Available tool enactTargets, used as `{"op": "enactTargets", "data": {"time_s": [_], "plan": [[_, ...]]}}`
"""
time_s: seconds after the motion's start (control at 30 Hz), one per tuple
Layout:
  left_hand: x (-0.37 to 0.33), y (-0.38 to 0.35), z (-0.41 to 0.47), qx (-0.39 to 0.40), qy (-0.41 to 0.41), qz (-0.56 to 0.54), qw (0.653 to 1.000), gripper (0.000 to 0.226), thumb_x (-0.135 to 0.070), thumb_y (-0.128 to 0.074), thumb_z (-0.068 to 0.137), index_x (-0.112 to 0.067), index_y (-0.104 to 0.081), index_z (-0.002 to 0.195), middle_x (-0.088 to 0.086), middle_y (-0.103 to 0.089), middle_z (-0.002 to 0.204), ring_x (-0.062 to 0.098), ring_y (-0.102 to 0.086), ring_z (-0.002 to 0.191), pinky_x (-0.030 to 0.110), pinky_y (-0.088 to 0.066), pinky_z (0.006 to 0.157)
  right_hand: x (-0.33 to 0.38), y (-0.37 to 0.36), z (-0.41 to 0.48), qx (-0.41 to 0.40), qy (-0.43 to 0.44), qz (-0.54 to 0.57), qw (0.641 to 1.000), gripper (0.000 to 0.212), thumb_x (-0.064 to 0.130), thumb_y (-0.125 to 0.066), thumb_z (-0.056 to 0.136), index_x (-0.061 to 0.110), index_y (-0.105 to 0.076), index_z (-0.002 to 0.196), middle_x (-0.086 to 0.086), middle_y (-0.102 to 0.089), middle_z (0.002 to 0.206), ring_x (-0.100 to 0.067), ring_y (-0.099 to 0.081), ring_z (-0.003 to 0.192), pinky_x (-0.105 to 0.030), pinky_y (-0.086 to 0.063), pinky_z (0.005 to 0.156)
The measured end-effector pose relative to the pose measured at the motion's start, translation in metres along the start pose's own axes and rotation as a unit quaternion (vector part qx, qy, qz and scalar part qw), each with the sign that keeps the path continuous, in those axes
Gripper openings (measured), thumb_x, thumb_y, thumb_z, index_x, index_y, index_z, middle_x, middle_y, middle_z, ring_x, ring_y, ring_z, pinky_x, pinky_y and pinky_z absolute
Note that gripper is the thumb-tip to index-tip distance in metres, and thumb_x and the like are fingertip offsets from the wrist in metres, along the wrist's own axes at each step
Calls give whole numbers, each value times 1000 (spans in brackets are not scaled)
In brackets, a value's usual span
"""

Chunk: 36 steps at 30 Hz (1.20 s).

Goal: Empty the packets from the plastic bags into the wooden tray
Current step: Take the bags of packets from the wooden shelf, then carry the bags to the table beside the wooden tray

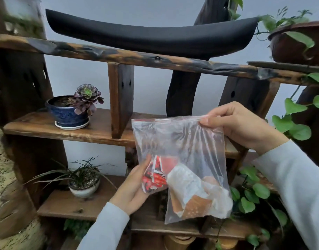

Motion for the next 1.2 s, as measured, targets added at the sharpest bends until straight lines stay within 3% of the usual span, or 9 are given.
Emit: {"op": "enactTargets", "data": {"time_s": [0.13,0.27,0.4,0.5,0.67,0.83,0.93,1.07,1.2], "plan": [[25,-1,-31,152,49,-113,981,95,-66,-73,66,-12,-51,141,21,-49,147,38,-48,135,54,-43,108,-10,-28,-1,3,-33,-28,999,11,10,-74,85,1,-81,85,-8,-79,79,-17,-74,74,-25,-59,70],[38,9,-47,214,77,-113,967,96,-70,-72,64,-20,-49,143,19,-47,149,41,-45,137,69,-31,109,-33,-51,-1,-67,-71,-25,995,10,11,-75,88,8,-83,82,-8,-77,77,-19,-70,74,-33,-57,75],[46,12,-51,131,88,-29,987,90,-41,-93,57,-19,-54,135,18,-61,136,44,-56,126,75,-34,103,-52,-68,-9,-133,-75,-38,987,11,15,-78,87,5,-82,85,-34,-72,99,-28,-67,88,-48,-59,93],[49,7,-53,70,81,50,993,66,-14,-92,58,-17,-66,119,17,-71,119,39,-67,112,66,-43,102,-64,-75,-24,-189,-82,-61,977,15,19,-78,88,10,-83,98,-18,-80,98,-31,-75,95,-48,-59,94],[43,-3,-60,23,50,75,996,59,-6,-87,64,-16,-66,118,14,-75,111,33,-72,103,52,-52,98,-75,-84,-59,-327,-66,-73,940,102,67,-74,75,25,-33,158,11,-75,120,0,-69,112,-42,-50,110],[41,-19,-65,33,31,83,996,42,-7,-72,81,-14,-65,121,14,-75,112,33,-72,103,44,-59,89,-95,-112,-112,-233,-195,16,953,148,77,-79,48,27,-2,164,3,-44,158,-9,-54,132,-34,-44,112],[50,-37,-73,49,22,95,994,38,-12,-71,83,-14,-65,121,13,-76,110,30,-73,100,37,-62,81,-113,-131,-140,-192,-202,123,953,125,62,-86,67,20,-18,162,1,-61,146,-15,-64,127,-40,-47,111],[70,-66,-87,68,43,112,990,33,-25,-66,89,-18,-65,121,11,-76,110,28,-73,102,41,-59,89,-116,-137,-178,-203,-141,210,946,45,30,-70,94,13,-64,134,-10,-75,125,-27,-72,116,-37,-56,99],[100,-95,-105,108,87,127,982,37,-31,-67,85,-16,-66,119,13,-74,114,30,-71,108,50,-50,101,-124,-132,-231,-278,-112,230,926,37,25,-66,98,10,-65,132,-13,-75,124,-30,-72,116,-42,-57,99]]}}
Point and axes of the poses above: each hand's wrist, its own z-axis towards the middle knuckle, its own y-axis out of the back of the hand, x = y × z, the point moved 1 cm from there along z, towards the middle knuckle
